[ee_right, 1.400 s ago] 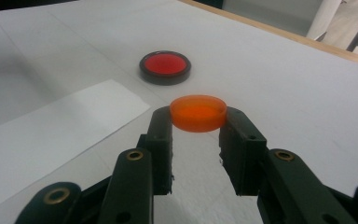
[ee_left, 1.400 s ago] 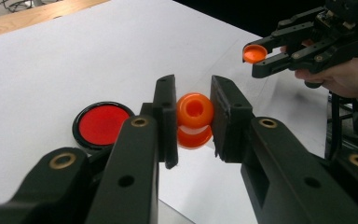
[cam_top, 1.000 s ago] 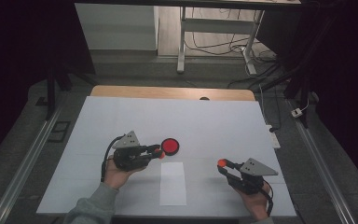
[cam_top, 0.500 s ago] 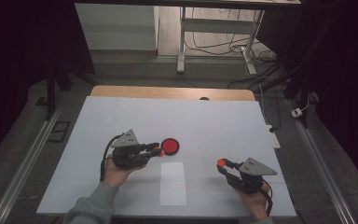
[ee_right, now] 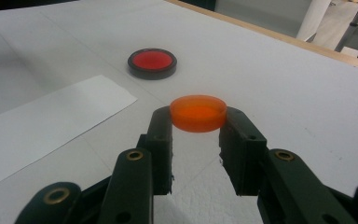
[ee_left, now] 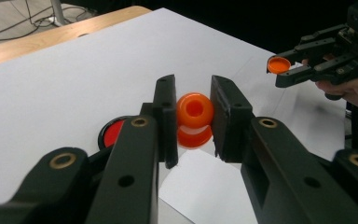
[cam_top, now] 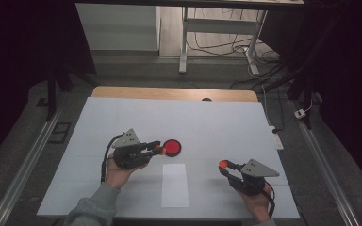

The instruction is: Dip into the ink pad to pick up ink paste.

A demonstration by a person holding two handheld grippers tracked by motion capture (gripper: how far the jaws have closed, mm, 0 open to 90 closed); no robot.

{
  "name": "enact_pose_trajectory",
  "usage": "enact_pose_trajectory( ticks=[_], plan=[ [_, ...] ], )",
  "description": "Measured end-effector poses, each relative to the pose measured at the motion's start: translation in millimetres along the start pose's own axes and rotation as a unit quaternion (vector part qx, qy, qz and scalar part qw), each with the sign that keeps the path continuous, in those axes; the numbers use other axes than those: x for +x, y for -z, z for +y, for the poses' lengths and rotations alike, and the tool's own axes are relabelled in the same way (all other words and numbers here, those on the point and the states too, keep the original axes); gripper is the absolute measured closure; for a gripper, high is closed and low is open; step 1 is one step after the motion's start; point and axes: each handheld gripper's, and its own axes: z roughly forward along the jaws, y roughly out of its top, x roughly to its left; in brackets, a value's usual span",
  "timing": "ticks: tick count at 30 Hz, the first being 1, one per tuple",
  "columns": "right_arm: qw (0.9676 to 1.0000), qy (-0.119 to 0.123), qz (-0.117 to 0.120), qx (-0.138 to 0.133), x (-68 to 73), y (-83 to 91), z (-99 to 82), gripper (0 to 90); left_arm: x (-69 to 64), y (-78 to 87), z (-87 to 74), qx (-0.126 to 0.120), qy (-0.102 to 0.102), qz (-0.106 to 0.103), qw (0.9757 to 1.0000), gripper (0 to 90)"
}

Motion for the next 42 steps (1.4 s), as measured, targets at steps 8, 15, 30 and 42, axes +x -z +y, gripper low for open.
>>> enact_pose_trajectory(
  ticks=[8,15,30,42],
  plan=[
    [1.0000,0.001,-0.001,0.000,0.4,0.2,0.3,65.4,3.0,-4.1,-0.2,0.003,0.002,0.001,1.0000,72.4],
    [1.0000,0.001,-0.001,0.001,0.4,-1.3,-0.2,65.4,8.4,-11.0,-1.9,0.012,0.007,0.007,0.9999,72.4],
    [1.0000,-0.003,-0.001,0.000,-0.2,-0.2,-0.5,65.4,19.1,-27.8,1.6,0.030,0.007,0.014,0.9994,72.4],
    [1.0000,-0.005,-0.001,0.005,0.7,-2.3,-0.8,65.4,33.3,-49.6,14.5,0.047,0.017,0.022,0.9985,72.4]
  ],
)
